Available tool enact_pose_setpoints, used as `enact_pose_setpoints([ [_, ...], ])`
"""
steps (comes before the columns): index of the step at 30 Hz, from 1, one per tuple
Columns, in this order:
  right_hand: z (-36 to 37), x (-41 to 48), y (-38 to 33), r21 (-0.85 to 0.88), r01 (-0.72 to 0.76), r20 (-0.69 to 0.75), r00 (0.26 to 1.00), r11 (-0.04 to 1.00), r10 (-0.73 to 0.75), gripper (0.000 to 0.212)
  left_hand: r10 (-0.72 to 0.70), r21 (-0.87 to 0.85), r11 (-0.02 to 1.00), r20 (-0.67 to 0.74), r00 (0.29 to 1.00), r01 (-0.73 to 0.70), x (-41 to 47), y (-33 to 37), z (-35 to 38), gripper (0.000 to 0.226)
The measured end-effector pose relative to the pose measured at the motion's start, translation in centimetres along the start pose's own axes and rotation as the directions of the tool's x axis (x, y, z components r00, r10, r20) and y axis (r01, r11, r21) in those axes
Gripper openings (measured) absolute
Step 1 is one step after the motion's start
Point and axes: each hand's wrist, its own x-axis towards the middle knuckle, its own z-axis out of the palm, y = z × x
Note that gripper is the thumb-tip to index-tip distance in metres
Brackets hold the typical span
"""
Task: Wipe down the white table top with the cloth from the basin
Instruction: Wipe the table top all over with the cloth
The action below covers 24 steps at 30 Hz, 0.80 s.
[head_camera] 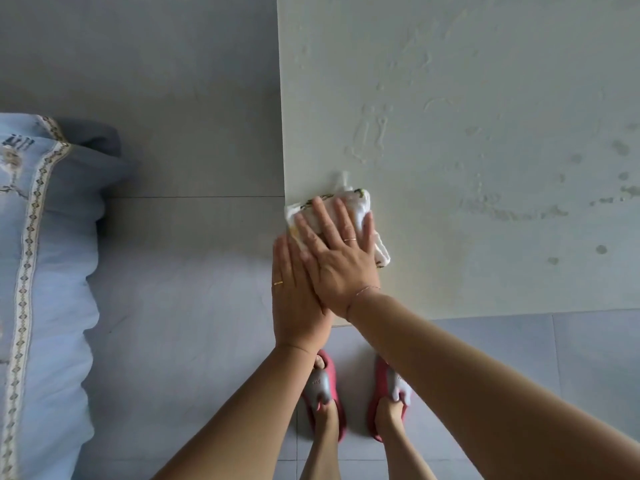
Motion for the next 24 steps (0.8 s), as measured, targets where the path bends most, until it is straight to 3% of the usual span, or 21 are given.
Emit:
enact_pose_setpoints([
  [2,-0.3,0.5,1.2,-0.04,0.121,0.019,0.993,0.992,-0.12,0.056,-0.025,-0.017,1.0,-0.003,1.0,0.025,0.0,0.2,-0.2,0.068],
  [4,-0.8,1.1,4.3,-0.103,0.134,-0.003,0.991,0.986,-0.136,0.06,-0.029,0.022,0.999,0.023,0.999,0.028,-0.1,0.3,-0.4,0.066],
  [7,-1.9,2.8,8.0,0.016,-0.188,-0.071,0.98,0.982,0.189,0.061,-0.027,0.099,0.995,0.054,0.998,0.022,0.0,0.4,-0.4,0.067],
  [9,-1.8,3.9,6.3,0.107,-0.416,-0.102,0.899,0.903,0.426,0.058,-0.045,0.129,0.991,0.07,0.997,0.036,0.5,0.5,-0.5,0.067],
  [10,-1.5,4.4,4.5,0.122,-0.453,-0.105,0.879,0.883,0.466,0.058,-0.052,0.132,0.99,0.076,0.996,0.041,0.9,0.5,-0.5,0.068],
  [11,-1.3,4.7,2.6,0.119,-0.416,-0.096,0.899,0.902,0.427,0.059,-0.056,0.145,0.989,0.091,0.994,0.042,1.5,0.5,-0.4,0.067],
  [13,-0.8,4.7,0.0,0.051,-0.144,-0.042,0.988,0.988,0.146,0.058,-0.054,0.195,0.98,0.132,0.99,0.028,2.4,0.6,-0.4,0.065],
  [15,-1.2,4.9,1.2,-0.041,0.11,0.013,0.994,0.993,-0.109,0.057,-0.052,0.211,0.977,0.13,0.99,0.024,3.2,0.6,-0.4,0.066],
  [16,-1.7,5.3,2.9,-0.084,0.156,0.01,0.988,0.984,-0.156,0.059,-0.064,0.183,0.982,0.108,0.992,0.044,3.5,0.8,-0.6,0.067],
  [18,-2.4,6.0,6.4,-0.097,0.05,-0.027,0.998,0.994,-0.052,0.063,-0.061,0.155,0.987,0.081,0.995,0.048,4.6,1.1,-0.9,0.067],
  [21,-3.0,7.1,7.9,0.053,-0.326,-0.062,0.942,0.944,0.329,0.06,0.01,0.181,0.983,0.102,0.995,-0.028,7.4,1.1,-0.6,0.069],
  [23,-2.9,7.8,5.7,0.106,-0.382,-0.075,0.918,0.918,0.39,0.059,0.023,0.232,0.971,0.136,0.991,-0.054,9.3,1.0,-0.2,0.068],
  [24,-2.7,7.9,4.7,0.105,-0.337,-0.067,0.936,0.936,0.345,0.058,0.022,0.28,0.958,0.147,0.989,-0.063,9.8,1.0,-0.1,0.068],
])
